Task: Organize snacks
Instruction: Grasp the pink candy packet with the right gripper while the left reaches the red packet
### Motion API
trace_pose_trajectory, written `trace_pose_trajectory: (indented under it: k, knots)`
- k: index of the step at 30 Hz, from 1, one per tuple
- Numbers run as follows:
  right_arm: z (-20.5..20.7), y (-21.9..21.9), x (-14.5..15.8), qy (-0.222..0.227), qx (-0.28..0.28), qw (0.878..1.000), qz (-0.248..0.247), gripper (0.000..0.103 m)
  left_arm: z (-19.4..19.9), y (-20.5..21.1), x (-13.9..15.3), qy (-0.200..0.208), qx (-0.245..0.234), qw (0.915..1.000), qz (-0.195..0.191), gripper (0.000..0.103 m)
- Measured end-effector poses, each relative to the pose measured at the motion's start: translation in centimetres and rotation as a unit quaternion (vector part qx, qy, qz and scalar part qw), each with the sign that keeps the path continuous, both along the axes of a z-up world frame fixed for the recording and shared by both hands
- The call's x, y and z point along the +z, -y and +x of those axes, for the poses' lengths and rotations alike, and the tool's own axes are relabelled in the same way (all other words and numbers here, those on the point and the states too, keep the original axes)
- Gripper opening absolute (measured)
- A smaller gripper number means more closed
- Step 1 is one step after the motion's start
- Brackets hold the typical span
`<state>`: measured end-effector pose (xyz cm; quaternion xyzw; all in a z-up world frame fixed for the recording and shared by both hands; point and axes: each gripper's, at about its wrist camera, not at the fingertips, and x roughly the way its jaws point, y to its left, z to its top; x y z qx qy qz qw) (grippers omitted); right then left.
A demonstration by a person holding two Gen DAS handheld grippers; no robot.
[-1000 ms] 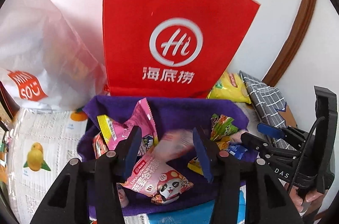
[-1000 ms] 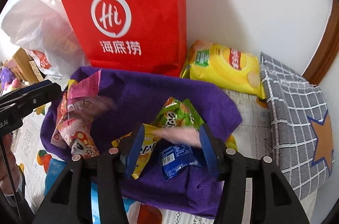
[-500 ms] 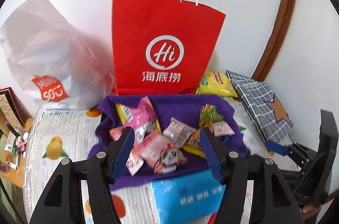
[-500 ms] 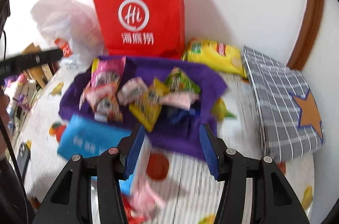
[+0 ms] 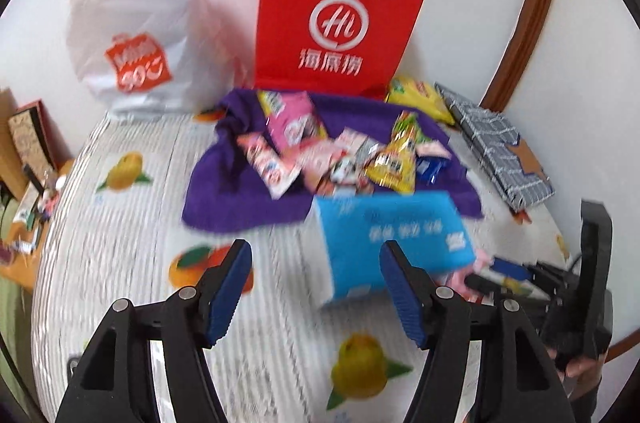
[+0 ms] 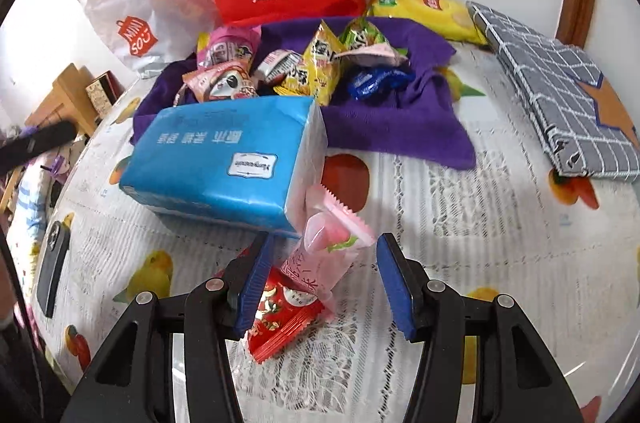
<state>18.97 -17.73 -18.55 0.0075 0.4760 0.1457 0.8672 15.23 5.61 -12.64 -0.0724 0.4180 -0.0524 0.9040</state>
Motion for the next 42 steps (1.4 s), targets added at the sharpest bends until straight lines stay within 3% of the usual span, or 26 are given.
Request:
trace_pose_trajectory:
  k: [7, 10, 19, 28, 34, 42]
  knots:
    - [1.1, -0.6, -2.4, -0.022, -0.015, 1.000, -0.012, 0.054, -2.0, -0.6, -4.0, -0.040, 0.013, 0.9991, 0.009, 0.065]
    - [0.8, -1.2, -2.5, -0.006, -0.008, 0.999, -0.031, 0.040, -2.5, -0.6, -5.7, -0.055, 0.020, 0.9981, 0.016, 0.065]
    - [-0.3, 0.0, -1.4, 0.016, -0.019, 0.999, -0.034, 0.030, -2.9, 0.2, -7.8, -0.061, 0.029, 0.9973, 0.029, 0.064]
    - [-2.1, 2.4, 2.1, 0.066, -0.032, 0.997, -0.022, 0.029, -2.5, 5.1, -5.4, -0.029, -0.073, 0.9969, 0.008, 0.065]
    - [-3.9, 5.8, 3.3, 0.087, -0.054, 0.994, -0.034, 0.029, -1.4, 10.4, -5.2, -0.032, -0.154, 0.9875, -0.002, 0.069]
    - [-5.1, 10.6, 2.6, 0.082, -0.100, 0.991, -0.032, 0.029, -0.7, 15.3, -6.4, -0.045, -0.215, 0.9754, 0.018, 0.074]
